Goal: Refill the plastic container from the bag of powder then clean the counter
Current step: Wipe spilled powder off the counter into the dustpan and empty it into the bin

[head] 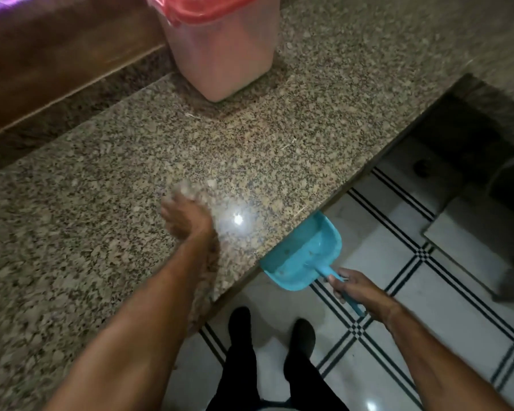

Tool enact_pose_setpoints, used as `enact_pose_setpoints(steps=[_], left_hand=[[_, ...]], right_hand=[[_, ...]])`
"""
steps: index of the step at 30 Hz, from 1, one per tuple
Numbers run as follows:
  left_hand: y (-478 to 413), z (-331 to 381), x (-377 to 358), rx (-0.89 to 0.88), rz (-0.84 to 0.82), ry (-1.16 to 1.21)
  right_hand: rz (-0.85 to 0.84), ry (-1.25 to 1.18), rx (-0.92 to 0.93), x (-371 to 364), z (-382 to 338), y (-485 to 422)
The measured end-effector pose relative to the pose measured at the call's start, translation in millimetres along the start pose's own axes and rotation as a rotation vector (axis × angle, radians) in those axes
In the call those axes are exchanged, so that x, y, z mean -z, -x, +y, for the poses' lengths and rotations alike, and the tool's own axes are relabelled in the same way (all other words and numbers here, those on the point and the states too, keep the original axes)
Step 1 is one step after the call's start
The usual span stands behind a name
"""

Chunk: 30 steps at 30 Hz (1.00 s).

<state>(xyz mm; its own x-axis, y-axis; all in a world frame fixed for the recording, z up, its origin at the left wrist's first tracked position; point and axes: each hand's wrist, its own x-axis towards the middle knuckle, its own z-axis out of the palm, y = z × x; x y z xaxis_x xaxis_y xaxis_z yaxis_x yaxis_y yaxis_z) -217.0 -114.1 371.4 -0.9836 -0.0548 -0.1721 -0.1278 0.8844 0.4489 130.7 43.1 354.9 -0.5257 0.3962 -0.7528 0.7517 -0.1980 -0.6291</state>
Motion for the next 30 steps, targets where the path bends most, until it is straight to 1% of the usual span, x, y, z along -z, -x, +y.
enact_pose_setpoints(steps=[2, 3, 4, 5, 8, 9, 11, 13, 14, 16, 18, 20, 21, 22, 23, 27, 28, 29, 30], left_hand=[[-38.6, -16.6, 11.6, 0.147, 0.063, 0.010], [-52.5, -19.0, 14.3, 0.194, 0.069, 0.000], [-59.9, -16.7, 14.7, 0.201, 0.054, -0.017], [-59.7, -10.4, 12.4, 0.150, 0.028, -0.048], [-25.8, 21.4, -5.2, -0.174, -0.084, -0.135], [-9.9, 29.5, -12.1, -0.249, -0.118, -0.142], [10.0, 33.5, -20.7, -0.318, -0.151, -0.129], [-4.0, 30.2, -17.0, -0.282, -0.128, -0.054], [-20.1, 28.4, -10.8, -0.249, -0.090, -0.015], [-59.7, 23.7, 5.6, -0.153, 0.010, 0.026], [-98.3, 19.3, 20.5, -0.021, 0.070, 0.033], [-124.0, 21.0, 23.2, 0.069, 0.068, -0.008], [-128.6, 24.1, 19.5, 0.066, 0.034, -0.050], [-125.7, 29.7, 13.7, 0.012, -0.002, -0.095], [-115.4, 38.1, 6.2, -0.083, -0.045, -0.129], [-44.7, 69.7, -30.6, -0.544, -0.245, -0.108], [-37.8, 72.6, -35.8, -0.614, -0.302, -0.056], [-39.4, 77.0, -35.4, -0.617, -0.312, 0.000], [-52.8, 76.9, -34.5, -0.567, -0.261, 0.047]], right_hand=[[0.024, -0.017, -0.011, -2.6, 1.5, 5.7], [0.035, -0.045, -0.017, -5.7, 2.1, 7.0], [0.050, -0.074, -0.024, -9.2, 2.9, 6.7], [0.064, -0.093, -0.031, -14.0, 1.5, 7.0], [0.082, -0.093, -0.046, -28.6, -6.6, 8.0], [0.078, -0.085, -0.050, -32.2, -9.6, 9.4], [0.077, -0.095, -0.076, -36.9, -10.9, 14.2], [0.072, -0.078, -0.090, -35.0, -9.7, 18.6], [0.074, -0.069, -0.099, -32.6, -7.1, 20.4], [0.083, -0.073, -0.102, -25.7, -1.4, 22.7], [0.097, -0.087, -0.104, -22.7, 2.7, 23.4], [0.105, -0.104, -0.094, -23.1, 5.5, 22.5], [0.109, -0.111, -0.089, -24.1, 6.6, 21.5], [0.112, -0.118, -0.087, -25.2, 8.1, 19.7], [0.116, -0.125, -0.086, -26.2, 9.9, 17.5], [0.103, -0.120, -0.077, -32.2, 14.7, 12.2], [0.096, -0.113, -0.077, -33.5, 12.7, 10.3], [0.084, -0.108, -0.076, -34.6, 9.6, 8.3], [0.079, -0.110, -0.077, -34.1, 6.9, 7.0]])
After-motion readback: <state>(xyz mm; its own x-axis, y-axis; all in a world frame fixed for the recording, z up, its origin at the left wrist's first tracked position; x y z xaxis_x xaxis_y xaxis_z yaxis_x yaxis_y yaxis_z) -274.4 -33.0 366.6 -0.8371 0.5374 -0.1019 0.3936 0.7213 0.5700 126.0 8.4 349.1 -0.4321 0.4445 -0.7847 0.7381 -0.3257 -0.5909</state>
